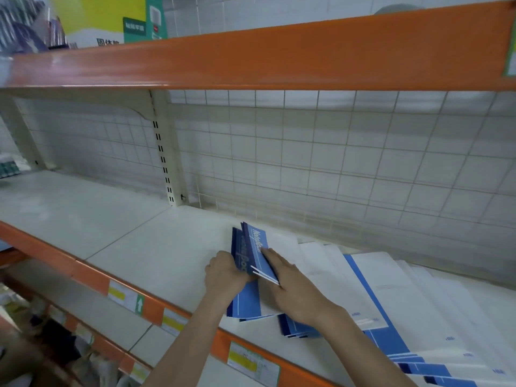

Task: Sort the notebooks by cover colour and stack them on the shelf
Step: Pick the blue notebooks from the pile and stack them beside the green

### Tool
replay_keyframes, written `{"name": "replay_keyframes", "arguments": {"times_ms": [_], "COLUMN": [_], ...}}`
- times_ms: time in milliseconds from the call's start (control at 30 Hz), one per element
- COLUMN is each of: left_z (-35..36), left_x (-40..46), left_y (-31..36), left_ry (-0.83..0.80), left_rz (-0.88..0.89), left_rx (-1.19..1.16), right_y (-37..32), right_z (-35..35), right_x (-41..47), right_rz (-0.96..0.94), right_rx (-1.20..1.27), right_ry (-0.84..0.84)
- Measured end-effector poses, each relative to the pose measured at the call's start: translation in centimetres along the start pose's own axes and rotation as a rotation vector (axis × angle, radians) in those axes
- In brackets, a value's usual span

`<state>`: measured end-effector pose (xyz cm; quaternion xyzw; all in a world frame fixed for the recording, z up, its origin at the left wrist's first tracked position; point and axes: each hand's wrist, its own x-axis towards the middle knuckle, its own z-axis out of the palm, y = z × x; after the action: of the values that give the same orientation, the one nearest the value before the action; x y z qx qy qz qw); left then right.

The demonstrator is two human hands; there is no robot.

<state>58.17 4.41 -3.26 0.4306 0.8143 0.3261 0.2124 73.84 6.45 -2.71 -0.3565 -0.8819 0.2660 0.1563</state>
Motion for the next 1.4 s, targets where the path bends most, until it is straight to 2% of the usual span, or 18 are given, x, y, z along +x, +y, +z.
{"name": "replay_keyframes", "arguments": {"times_ms": [67,133,233,367,500,533,567,633,700,867,933,1033,1133,1233,1300,1400], "left_z": [0.4,0.5,0.1,-0.2,0.2,0.4,0.5,0.6,0.5,0.7,0.3,0.0,0.5,0.6,0.3,-0.5], "left_x": [-0.3,-0.5,-0.5,-1.1,-0.9,-0.9,-0.7,-0.4,-0.3,0.1,0.3,0.2,-0.5,-1.1,-1.3,-1.7], "left_y": [0.2,0.5,1.3,2.2,2.0,1.8,1.4,0.6,0.4,1.1,1.3,1.7,1.8,1.9,1.9,2.4], "left_ry": [0.041,0.058,-0.097,-0.207,-0.279,-0.229,-0.128,0.151,0.204,0.077,0.051,-0.143,-0.301,-0.268,-0.234,-0.178], "left_rz": [0.082,0.075,-0.066,-0.069,-0.112,-0.052,0.051,0.204,0.180,-0.004,-0.086,-0.142,-0.114,-0.066,-0.029,0.116], "left_rx": [-0.128,-0.278,-0.713,-0.898,-0.888,-0.748,-0.504,0.002,0.099,-0.192,-0.451,-0.822,-0.870,-0.857,-0.889,-0.934], "right_y": [0.0,0.1,0.3,0.4,1.2,1.4,1.6,1.8,2.0,2.0,2.2,2.3,1.9,1.7,1.8,2.7], "right_z": [-0.1,-0.3,-0.4,-0.3,0.0,0.2,0.3,0.4,0.5,0.4,0.2,-0.1,-0.4,-1.3,-2.4,-4.3], "right_x": [-0.1,-0.4,-0.7,-0.8,-0.8,-0.9,-0.9,-0.9,-0.9,-1.1,-1.1,-1.1,-1.2,-1.8,-2.3,-3.0], "right_rz": [-0.008,0.000,0.001,-0.015,-0.028,-0.027,-0.019,-0.001,0.004,-0.003,-0.010,-0.022,-0.045,0.023,0.119,0.280], "right_rx": [0.016,0.075,0.065,0.052,-0.117,-0.136,-0.138,-0.143,-0.150,-0.090,-0.114,-0.120,-0.037,0.124,0.245,0.198], "right_ry": [-0.027,-0.072,-0.128,-0.101,-0.059,-0.031,-0.006,0.009,0.009,0.001,-0.028,-0.076,-0.096,-0.185,-0.067,0.339]}}
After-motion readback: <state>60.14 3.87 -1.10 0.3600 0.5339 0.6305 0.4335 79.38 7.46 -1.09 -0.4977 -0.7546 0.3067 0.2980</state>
